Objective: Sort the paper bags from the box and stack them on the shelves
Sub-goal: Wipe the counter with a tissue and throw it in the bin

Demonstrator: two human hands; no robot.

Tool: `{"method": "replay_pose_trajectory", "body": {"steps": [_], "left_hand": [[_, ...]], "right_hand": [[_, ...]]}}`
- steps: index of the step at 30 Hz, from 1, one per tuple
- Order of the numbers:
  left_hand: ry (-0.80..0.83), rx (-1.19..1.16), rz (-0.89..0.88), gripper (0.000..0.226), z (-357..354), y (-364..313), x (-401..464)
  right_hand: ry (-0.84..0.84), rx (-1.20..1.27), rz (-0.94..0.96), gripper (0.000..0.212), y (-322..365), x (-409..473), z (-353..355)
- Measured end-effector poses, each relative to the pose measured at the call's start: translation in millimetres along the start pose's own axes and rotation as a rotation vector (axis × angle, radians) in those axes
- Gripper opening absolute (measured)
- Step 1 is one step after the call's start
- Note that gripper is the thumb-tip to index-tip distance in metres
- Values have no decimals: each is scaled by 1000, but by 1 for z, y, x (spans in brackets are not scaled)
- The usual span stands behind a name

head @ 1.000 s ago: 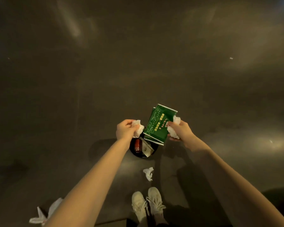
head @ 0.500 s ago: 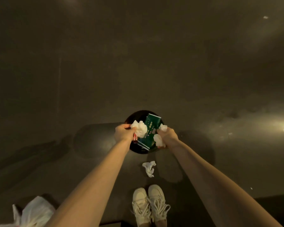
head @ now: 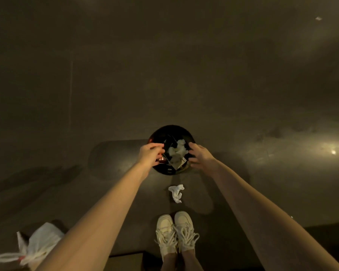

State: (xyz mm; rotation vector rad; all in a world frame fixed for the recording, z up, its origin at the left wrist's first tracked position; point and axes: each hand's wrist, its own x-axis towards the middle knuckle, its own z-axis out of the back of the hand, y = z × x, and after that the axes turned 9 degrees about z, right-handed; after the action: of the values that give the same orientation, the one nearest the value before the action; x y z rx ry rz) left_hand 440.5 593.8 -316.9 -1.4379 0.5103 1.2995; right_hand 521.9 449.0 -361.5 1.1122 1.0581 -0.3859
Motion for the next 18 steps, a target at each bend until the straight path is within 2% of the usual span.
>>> {"method": "replay_pose_trajectory", "body": {"steps": [9, 13, 18], "left_hand": [[2, 124, -112, 21, 11, 21, -70], [-26, 141, -138, 20, 13, 51, -83], [-23, 157, -204, 18, 12, 96, -77]], "right_hand": [[-47, -148, 94, 27, -9, -83, 6], [-64, -231, 152, 32, -31, -95, 2], [-87, -346, 242, 27, -81, -88, -12]]}}
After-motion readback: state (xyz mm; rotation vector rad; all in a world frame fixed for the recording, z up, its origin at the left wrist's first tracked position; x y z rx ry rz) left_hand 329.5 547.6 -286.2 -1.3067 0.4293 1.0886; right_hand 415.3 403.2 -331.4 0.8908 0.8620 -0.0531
